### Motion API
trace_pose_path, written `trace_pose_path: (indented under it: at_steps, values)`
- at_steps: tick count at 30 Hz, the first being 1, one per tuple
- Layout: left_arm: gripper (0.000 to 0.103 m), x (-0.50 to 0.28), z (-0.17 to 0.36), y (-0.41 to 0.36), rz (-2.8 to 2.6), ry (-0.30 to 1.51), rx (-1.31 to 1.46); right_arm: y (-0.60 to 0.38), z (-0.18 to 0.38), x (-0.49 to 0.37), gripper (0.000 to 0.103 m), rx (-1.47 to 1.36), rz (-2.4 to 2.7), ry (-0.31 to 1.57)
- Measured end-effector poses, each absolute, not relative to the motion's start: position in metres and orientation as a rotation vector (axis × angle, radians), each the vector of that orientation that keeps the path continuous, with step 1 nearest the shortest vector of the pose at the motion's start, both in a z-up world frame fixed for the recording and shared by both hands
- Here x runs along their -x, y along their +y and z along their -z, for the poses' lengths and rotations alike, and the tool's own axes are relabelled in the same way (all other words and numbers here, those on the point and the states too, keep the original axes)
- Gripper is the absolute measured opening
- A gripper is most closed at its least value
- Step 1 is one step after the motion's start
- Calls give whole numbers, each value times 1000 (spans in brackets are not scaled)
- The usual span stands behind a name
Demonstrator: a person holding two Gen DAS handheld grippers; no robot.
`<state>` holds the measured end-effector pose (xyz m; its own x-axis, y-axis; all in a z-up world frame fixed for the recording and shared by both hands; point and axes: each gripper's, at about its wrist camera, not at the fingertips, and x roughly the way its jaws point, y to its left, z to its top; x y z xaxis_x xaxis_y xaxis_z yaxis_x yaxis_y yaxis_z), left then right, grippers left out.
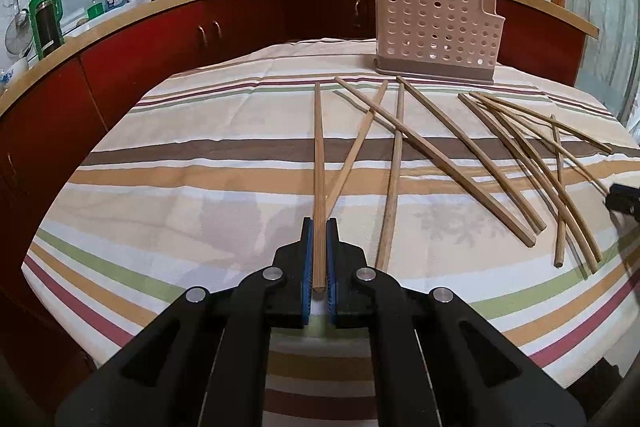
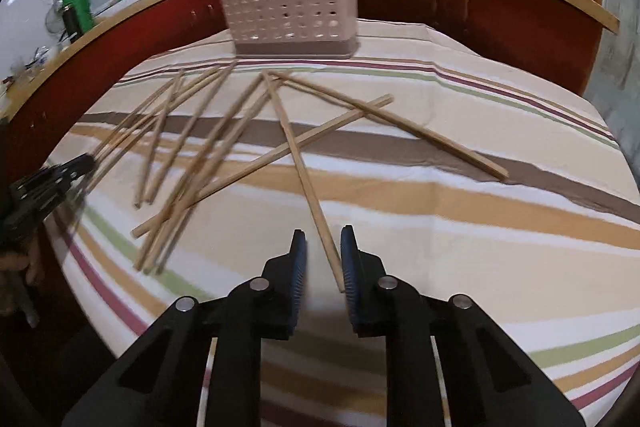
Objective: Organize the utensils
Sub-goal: 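Close the left tool on one chopstick while the right tool closes on another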
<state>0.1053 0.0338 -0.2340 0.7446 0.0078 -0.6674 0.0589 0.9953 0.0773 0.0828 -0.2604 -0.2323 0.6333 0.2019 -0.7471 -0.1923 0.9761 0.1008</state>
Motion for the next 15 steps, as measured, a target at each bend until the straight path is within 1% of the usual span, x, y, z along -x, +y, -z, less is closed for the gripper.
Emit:
trace_pose_path:
  at_steps: [5,8,11,15]
  values:
    - [6,-105,234,35,28,730,-94,-255,235,-77,21,14,-199,802]
    - [6,-104,233,36,29,723,-92,-256,236,-74,10,-6,-218,781]
    - [6,-102,231,37,29,714,-88,-254,235,-69,9,-6,-214,769]
    - [6,-97,223,38,20,685,-92,-251,219,-59,7,-6,-208,708]
